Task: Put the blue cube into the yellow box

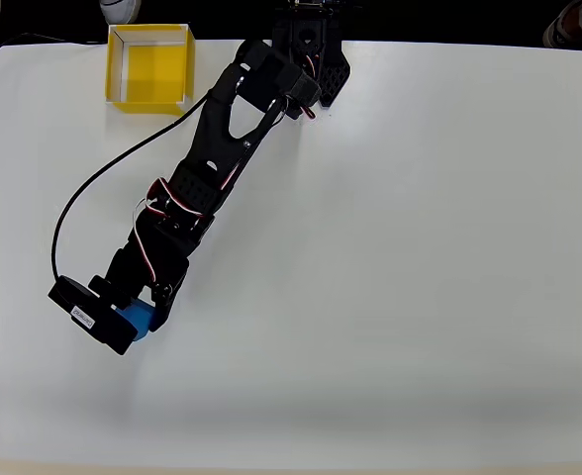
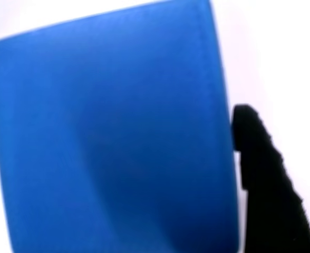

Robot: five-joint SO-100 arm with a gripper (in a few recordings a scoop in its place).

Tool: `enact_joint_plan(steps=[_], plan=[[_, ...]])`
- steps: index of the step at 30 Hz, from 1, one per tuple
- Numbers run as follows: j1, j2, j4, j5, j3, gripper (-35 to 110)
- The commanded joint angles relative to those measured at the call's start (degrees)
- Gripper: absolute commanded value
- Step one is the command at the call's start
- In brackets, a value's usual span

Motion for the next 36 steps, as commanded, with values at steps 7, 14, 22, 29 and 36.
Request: enact_joint_plan(steps=[7,14,22,29,36], plan=[[9.8,37.5,14.9,-1.4,15.6,16],[23.6,47.7,27.5,-2.1,21.1,16],[42.8,47.9,32.3,-4.7,21.4,16],[56.4,47.3,32.4,-6.9,23.4,16],[63.1,49.0,34.3,-7.6,26.0,16]])
